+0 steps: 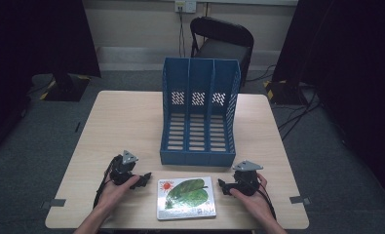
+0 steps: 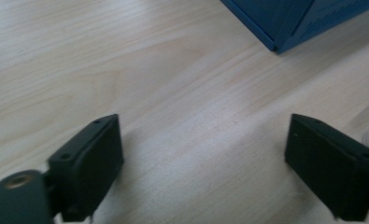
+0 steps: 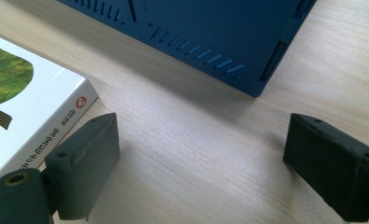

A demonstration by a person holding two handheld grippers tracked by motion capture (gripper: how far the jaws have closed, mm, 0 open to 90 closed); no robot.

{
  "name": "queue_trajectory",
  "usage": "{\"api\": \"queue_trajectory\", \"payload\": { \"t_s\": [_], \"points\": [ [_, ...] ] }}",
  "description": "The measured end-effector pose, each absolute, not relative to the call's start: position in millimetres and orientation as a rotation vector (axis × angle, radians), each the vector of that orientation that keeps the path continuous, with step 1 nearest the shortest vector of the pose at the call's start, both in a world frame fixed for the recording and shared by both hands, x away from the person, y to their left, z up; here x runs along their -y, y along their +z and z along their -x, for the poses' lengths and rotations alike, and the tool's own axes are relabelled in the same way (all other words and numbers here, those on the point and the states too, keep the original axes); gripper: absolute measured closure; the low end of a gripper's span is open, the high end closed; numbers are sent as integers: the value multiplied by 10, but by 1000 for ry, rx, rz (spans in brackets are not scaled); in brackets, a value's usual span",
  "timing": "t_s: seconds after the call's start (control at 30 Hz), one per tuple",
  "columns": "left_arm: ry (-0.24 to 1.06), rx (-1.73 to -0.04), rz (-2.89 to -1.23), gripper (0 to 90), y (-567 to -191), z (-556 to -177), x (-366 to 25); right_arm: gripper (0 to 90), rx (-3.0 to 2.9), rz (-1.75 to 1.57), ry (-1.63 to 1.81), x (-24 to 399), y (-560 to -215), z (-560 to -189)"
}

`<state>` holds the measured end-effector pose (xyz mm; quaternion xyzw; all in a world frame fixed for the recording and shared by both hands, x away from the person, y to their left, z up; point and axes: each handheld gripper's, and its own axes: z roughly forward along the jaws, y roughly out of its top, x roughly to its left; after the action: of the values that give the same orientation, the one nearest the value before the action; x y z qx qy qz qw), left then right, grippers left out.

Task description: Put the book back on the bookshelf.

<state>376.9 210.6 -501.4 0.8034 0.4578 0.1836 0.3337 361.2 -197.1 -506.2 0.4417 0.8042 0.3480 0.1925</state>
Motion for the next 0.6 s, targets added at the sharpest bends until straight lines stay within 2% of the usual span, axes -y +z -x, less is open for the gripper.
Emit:
{"api": "queue_trajectory", "payload": {
  "t_s": [0.03,0.23,0.4,0.5,0.6],
  "points": [
    [476,-1198,-2090,156,-5012,-3770,-2108,99,-2258,-1245,976,1968,-5059,-3617],
    [430,-1187,-2094,180,-4974,-3773,-2094,173,-2275,-1244,966,1944,-5030,-3619],
    [398,-1170,-2046,191,-4884,-3722,-2121,194,-2302,-1244,973,1939,-5000,-3605],
    [381,-1136,-2038,243,-4820,-3665,-2134,196,-2310,-1238,1012,1929,-4965,-3584],
    [362,-1128,-2035,256,-4782,-3622,-2126,199,-2320,-1217,1024,1910,-4947,-3569]
  ]
}}
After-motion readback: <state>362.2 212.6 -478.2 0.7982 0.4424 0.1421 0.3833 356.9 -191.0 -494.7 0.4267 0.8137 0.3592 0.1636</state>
